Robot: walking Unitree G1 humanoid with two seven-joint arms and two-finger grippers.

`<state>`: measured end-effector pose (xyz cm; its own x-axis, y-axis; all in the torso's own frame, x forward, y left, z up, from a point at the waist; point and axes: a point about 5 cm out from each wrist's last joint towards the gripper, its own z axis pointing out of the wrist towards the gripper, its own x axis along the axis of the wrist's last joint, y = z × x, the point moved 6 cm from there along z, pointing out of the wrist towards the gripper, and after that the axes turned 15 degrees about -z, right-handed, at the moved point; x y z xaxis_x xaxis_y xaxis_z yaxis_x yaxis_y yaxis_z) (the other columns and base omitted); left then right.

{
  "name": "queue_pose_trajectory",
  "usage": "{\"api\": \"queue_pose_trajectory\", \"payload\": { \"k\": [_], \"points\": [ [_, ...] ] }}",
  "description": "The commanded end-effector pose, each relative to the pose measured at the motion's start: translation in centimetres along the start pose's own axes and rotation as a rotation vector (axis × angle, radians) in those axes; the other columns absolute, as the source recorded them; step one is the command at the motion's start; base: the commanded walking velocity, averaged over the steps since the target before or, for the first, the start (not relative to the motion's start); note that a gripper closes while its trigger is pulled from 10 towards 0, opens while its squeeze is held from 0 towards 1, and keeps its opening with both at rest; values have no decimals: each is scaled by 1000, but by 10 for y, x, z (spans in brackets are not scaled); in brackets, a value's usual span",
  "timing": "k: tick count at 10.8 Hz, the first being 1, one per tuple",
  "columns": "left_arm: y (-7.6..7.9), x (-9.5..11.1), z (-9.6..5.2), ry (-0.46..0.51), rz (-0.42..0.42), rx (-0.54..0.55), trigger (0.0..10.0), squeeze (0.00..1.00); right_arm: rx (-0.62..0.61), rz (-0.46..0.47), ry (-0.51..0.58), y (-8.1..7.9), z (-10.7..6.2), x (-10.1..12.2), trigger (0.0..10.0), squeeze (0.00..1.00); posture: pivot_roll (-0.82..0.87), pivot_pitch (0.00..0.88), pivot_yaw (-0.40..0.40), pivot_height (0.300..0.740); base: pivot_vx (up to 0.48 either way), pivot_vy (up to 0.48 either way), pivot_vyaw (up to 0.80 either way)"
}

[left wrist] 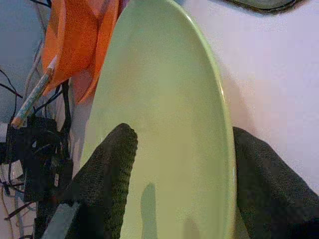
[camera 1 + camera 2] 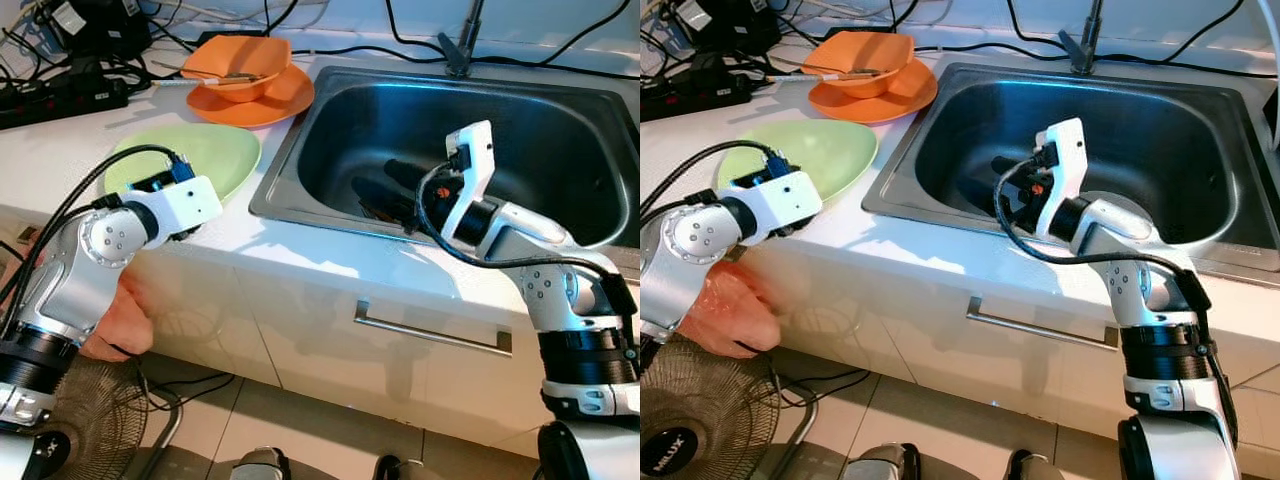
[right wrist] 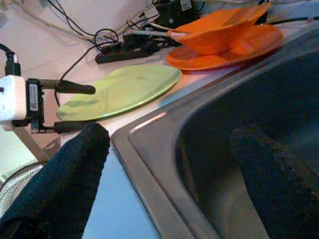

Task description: Kitchen organization

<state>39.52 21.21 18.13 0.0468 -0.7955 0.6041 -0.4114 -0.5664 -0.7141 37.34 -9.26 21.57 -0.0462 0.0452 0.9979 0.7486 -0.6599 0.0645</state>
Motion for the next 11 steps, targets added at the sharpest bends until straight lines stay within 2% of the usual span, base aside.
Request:
{"api": "queue_pose_trajectory", "payload": {
  "k": [1,7,10,11],
  "points": [
    [17,-26,4,-94,-5,-58,0,0,2,-6,1,-2,-1,2,10000,0,217,127,78,740,0,0,0],
    [23,-18,6,-30,-19,-75,0,0,16,11,-8,-4,1,-3,10000,0,220,125,80,740,0,0,0],
    [34,-7,9,18,-33,-99,0,0,14,16,-6,-2,4,-3,10000,0,223,119,83,740,0,0,0],
    [44,-4,9,40,-54,-114,0,0,13,17,-8,-2,5,-4,10000,0,221,118,83,740,0,0,0]
  ]
}}
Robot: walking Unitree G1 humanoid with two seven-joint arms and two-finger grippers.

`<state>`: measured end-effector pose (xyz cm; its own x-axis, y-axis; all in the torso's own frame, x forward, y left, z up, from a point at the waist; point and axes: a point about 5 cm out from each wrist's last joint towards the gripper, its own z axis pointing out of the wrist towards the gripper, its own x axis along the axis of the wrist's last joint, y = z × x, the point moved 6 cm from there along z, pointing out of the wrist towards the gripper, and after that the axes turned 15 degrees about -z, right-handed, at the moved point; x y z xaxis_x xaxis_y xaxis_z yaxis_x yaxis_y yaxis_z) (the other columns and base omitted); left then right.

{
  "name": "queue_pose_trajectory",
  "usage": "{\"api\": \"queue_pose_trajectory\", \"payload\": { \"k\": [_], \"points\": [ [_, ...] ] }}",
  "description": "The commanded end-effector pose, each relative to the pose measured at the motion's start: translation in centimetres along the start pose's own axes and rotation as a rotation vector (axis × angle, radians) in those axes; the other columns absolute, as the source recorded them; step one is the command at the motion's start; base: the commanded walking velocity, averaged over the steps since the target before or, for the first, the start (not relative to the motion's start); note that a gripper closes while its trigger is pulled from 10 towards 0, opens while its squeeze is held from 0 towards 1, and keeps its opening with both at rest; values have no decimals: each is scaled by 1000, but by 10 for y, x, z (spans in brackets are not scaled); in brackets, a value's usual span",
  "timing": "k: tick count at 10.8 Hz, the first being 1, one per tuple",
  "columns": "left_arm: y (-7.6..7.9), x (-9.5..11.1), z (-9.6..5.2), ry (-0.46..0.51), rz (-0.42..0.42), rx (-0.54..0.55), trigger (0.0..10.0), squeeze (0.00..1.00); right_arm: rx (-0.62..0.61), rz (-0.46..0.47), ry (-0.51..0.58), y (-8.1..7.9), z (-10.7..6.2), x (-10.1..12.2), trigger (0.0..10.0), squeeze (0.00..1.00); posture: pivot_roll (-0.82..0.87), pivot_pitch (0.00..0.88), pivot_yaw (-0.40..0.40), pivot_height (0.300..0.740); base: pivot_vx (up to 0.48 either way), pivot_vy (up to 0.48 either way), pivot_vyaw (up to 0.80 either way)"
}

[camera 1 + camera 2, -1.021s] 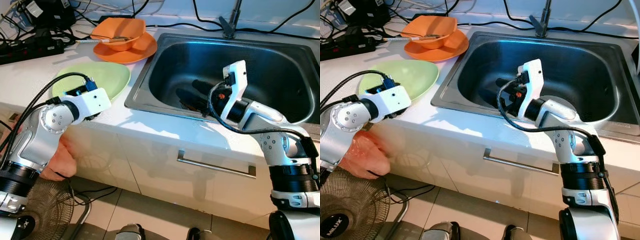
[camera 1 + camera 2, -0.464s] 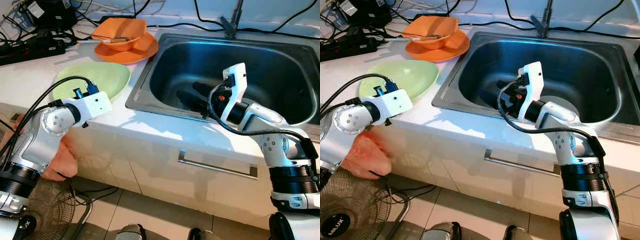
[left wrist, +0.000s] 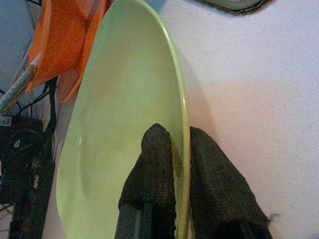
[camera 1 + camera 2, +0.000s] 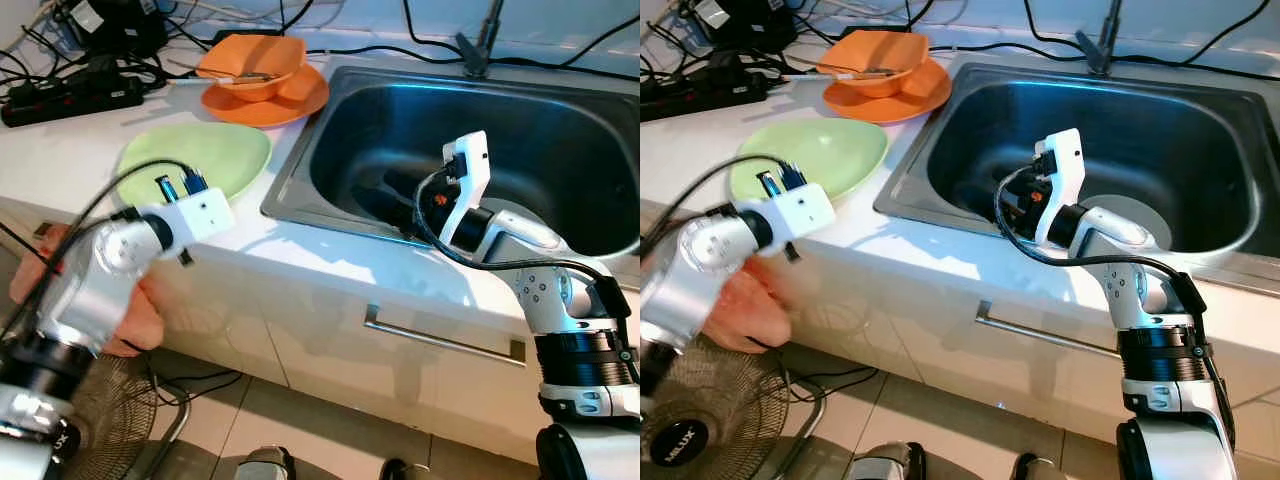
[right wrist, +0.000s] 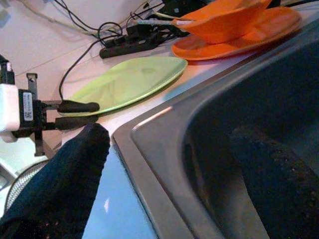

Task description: Kitchen organization

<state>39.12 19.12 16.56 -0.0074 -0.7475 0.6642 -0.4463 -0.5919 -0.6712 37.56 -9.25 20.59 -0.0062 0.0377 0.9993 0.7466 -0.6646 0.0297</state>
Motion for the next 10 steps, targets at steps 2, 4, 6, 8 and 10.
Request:
{"api": "queue_pose_trajectory", "payload": {
  "k": [2,4,6,8,10],
  "points": [
    [28,-13,3,-38,-3,-83,0,0,14,-13,8,-2,4,4,10000,0,221,115,81,740,0,0,0],
    [28,-5,4,-1,-10,-73,0,0,10,-10,5,-1,4,2,10000,0,222,114,80,740,0,0,0],
    [30,7,3,59,-4,-46,0,0,6,-7,5,0,4,2,10000,0,222,110,80,740,0,0,0],
    [33,27,-2,162,23,28,0,0,7,10,5,0,5,0,10000,0,226,108,78,740,0,0,0],
    [43,57,-10,303,42,98,0,0,-6,42,-18,2,7,-5,10000,0,224,104,72,740,0,0,0]
  ]
}}
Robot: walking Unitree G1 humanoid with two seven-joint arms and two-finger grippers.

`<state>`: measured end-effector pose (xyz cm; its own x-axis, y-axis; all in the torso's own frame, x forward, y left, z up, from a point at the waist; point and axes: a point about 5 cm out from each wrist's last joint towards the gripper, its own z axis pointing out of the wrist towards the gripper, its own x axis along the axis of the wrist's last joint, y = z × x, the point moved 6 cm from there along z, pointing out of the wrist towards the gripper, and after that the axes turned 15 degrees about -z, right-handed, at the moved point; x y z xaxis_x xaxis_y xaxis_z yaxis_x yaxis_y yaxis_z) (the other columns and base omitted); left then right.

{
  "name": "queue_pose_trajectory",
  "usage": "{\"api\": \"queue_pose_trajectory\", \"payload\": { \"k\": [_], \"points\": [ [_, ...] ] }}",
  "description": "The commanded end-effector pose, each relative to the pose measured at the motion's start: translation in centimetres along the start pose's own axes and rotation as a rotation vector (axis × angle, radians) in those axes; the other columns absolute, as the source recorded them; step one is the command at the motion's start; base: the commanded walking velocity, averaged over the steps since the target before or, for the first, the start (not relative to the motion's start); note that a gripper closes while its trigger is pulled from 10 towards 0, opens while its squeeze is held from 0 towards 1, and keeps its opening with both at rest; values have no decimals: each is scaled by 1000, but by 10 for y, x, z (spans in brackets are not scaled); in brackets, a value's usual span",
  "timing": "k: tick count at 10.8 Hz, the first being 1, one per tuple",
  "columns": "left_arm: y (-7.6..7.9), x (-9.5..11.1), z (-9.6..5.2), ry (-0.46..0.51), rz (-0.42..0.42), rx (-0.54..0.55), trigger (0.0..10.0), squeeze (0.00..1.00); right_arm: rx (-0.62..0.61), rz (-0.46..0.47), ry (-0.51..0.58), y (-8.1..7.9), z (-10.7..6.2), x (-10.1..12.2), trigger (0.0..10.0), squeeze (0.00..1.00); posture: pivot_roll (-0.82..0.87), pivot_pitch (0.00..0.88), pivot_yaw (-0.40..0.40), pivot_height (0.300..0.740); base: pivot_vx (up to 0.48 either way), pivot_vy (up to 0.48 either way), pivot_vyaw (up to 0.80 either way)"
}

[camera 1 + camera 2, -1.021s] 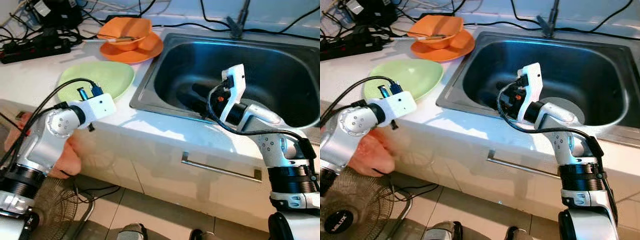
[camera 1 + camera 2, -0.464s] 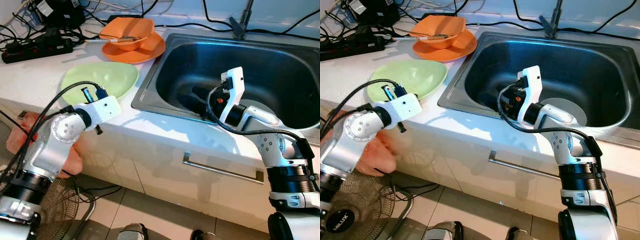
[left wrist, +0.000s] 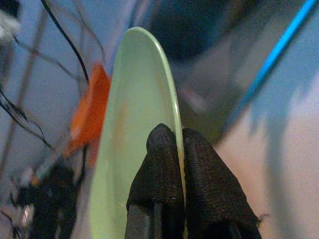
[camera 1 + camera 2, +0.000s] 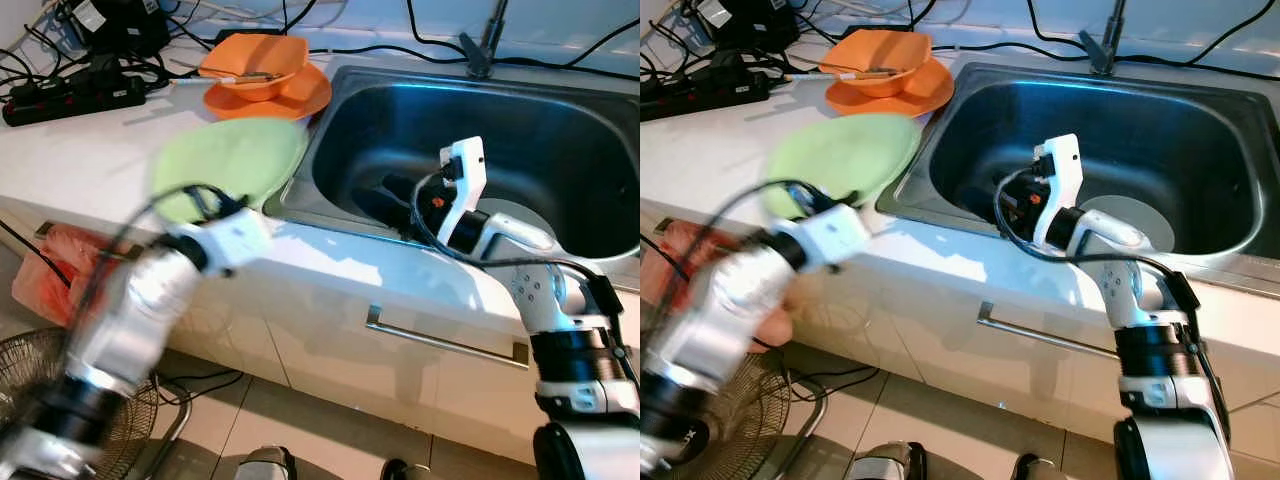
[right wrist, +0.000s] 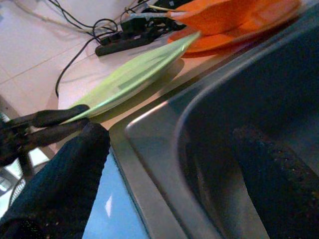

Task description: Kitchen organization

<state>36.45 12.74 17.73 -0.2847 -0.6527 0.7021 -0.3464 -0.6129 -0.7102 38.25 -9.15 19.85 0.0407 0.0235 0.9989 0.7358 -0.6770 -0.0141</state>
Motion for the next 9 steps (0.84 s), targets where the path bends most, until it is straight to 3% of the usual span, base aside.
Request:
{"api": "queue_pose_trajectory", "payload": {
  "k": [1,3,4,7,8,9],
  "points": [
    [6,14,0,65,25,7,0,0,7,22,8,-2,3,4,10000,0,222,100,73,740,0,0,0],
    [17,34,2,169,47,33,0,0,7,92,30,-1,4,7,10000,0,221,97,72,740,0,0,0],
    [33,49,10,248,68,21,0,0,22,197,73,2,2,15,10000,0,212,94,73,740,0,0,0],
    [54,63,20,333,97,-6,0,0,18,322,133,7,2,32,10000,0,187,87,78,740,0,0,0],
    [59,64,22,347,95,-17,0,0,17,331,134,6,3,33,10000,0,184,86,78,740,0,0,0],
    [61,79,24,408,97,-2,0,0,8,346,124,5,4,30,10000,0,183,88,78,740,0,0,0]
  ]
}}
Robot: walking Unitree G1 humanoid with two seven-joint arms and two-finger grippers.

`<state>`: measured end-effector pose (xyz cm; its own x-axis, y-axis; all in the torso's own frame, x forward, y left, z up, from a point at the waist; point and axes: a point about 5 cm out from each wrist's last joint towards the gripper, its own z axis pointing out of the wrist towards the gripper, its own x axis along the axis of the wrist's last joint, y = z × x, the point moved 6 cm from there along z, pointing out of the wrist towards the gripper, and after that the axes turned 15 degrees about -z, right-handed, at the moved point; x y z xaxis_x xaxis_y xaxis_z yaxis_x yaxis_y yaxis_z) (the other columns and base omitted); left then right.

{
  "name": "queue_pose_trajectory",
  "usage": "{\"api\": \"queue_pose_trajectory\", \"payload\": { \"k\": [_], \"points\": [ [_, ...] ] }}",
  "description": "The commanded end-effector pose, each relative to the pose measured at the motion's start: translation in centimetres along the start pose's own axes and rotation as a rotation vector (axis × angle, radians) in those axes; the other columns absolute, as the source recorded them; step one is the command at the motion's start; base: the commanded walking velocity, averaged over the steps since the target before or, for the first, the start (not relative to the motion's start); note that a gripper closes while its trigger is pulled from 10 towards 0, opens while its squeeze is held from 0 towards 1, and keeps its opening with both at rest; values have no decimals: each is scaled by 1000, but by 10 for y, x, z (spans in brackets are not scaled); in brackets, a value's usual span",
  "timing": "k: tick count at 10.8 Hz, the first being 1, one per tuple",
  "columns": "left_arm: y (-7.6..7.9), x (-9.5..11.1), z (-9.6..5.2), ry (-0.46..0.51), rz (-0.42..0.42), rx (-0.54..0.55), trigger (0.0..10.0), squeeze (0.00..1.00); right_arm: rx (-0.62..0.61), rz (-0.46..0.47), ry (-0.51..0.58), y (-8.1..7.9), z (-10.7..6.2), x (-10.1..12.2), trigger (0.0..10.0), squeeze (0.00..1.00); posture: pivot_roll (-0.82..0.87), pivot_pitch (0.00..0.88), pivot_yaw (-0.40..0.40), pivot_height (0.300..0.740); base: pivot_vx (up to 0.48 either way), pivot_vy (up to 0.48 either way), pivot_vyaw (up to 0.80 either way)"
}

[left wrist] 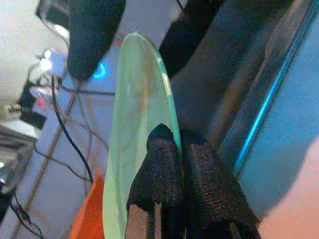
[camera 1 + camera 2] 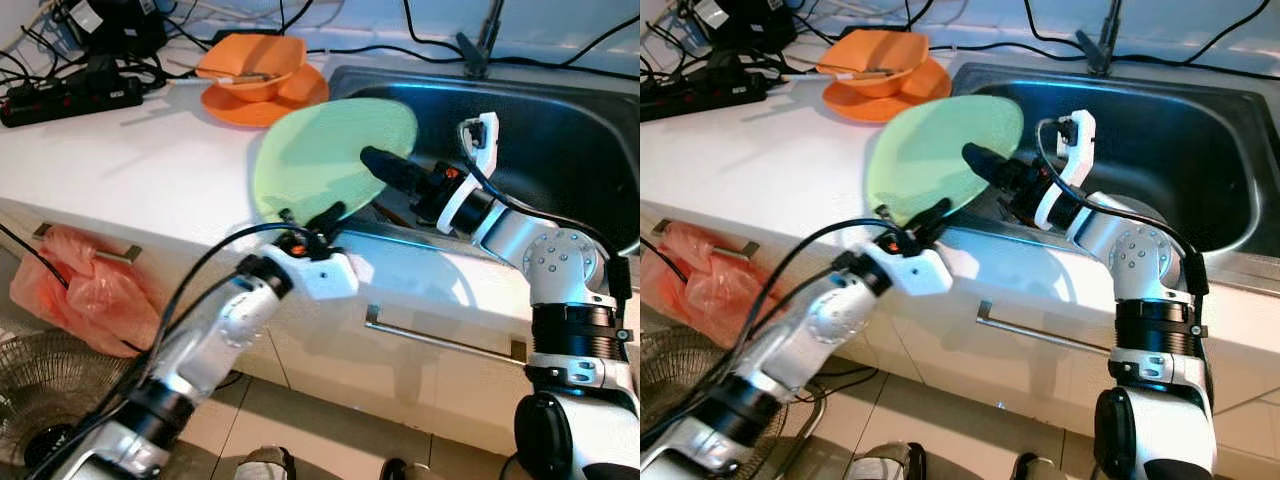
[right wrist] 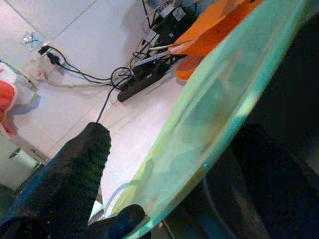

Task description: Kitchen organization

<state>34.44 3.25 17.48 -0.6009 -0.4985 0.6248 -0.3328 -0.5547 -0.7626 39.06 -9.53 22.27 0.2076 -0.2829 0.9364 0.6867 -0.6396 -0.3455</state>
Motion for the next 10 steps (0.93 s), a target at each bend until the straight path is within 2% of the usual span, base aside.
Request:
{"api": "queue_pose_trajectory", "payload": {
  "k": [1,3,4,5,8,10],
  "points": [
    [-10,20,7,94,38,41,0,0,13,16,8,-4,4,3,10000,0,183,88,78,740,0,0,0],
    [-10,37,10,190,76,62,0,0,-16,36,8,-1,9,3,10000,0,191,96,73,740,0,0,0],
    [-8,43,10,218,74,61,0,0,-33,34,1,3,10,3,3843,0,188,100,73,740,0,0,0],
    [-5,42,9,223,75,55,0,0,-99,23,-11,20,9,3,0,0,185,103,72,740,0,0,0],
    [-2,37,4,218,78,50,0,0,-146,-11,-1,33,8,14,0,0,185,109,68,740,0,0,0],
    [-2,36,3,219,81,52,0,0,-161,-6,0,38,10,13,0,0,190,112,65,740,0,0,0]
  ]
}}
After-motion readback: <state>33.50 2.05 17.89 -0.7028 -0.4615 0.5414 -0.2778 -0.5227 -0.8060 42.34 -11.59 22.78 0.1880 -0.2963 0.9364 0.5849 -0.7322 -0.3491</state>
